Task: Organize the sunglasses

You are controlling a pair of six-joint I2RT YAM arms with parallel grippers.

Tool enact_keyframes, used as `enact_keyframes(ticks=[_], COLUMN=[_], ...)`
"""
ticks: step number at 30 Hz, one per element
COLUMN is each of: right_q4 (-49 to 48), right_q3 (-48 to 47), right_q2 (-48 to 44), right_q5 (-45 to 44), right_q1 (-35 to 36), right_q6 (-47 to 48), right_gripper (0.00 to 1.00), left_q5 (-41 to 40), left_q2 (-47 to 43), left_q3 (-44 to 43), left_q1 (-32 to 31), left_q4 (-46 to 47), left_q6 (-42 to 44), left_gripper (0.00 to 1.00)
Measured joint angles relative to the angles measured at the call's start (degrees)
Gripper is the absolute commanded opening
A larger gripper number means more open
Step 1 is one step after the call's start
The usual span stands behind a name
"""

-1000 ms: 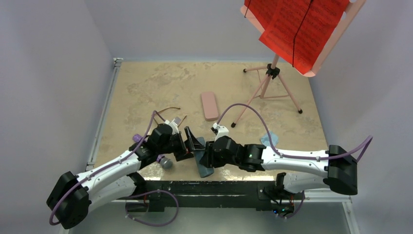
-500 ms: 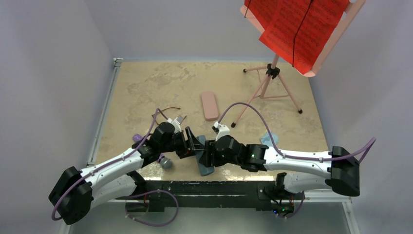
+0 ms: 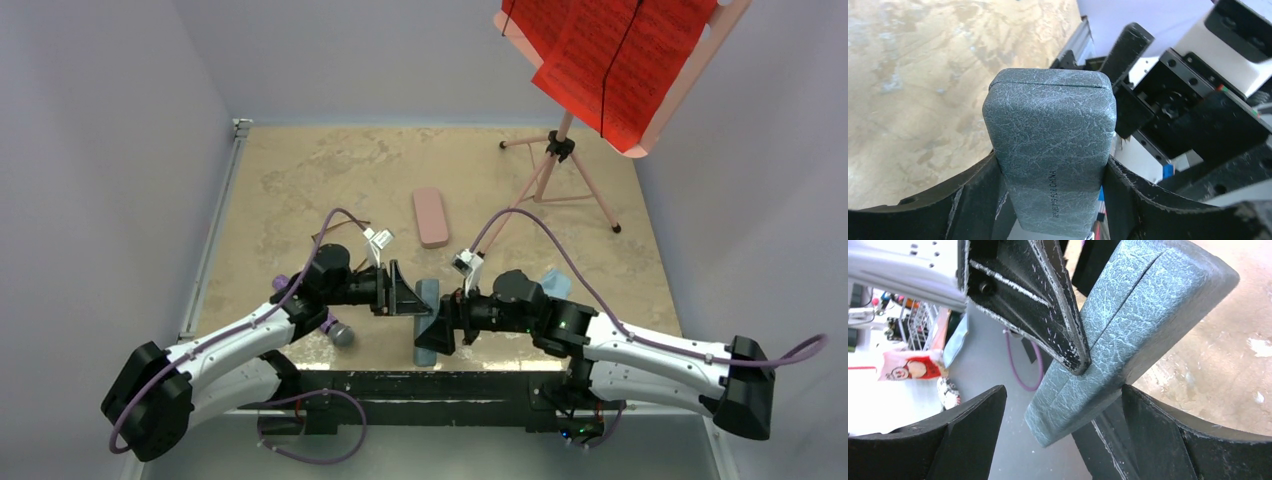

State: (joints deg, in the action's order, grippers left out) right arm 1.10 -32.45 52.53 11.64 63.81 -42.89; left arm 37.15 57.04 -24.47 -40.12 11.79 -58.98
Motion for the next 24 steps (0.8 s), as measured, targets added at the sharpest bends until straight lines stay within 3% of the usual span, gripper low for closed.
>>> enact_keyframes(ticks=[10, 21, 24], right_q4=[-5.88, -16.63, -20.17], right_q3=[4.61, 4.92, 4.68], right_q2=[-7.17, 0.22, 3.87], right_q5=[8.81, 20.79, 23.08], right_q1=[-4.87, -10.99, -11.19], right_q6=[3.02, 0.83, -0.85], right_gripper=[0.91, 0.86, 0.79], left_q5=[9.31, 11.39, 11.28], left_q2=[-1.49, -2.51, -2.75], left_q3=[0.26, 0.35, 0.35], left_q1=[0.2, 0.48, 0.39], left_q4=[8.37, 10.95, 11.13], left_q6=[1.18, 1.11, 1.18], left_gripper=[0.0, 0.0, 0.0])
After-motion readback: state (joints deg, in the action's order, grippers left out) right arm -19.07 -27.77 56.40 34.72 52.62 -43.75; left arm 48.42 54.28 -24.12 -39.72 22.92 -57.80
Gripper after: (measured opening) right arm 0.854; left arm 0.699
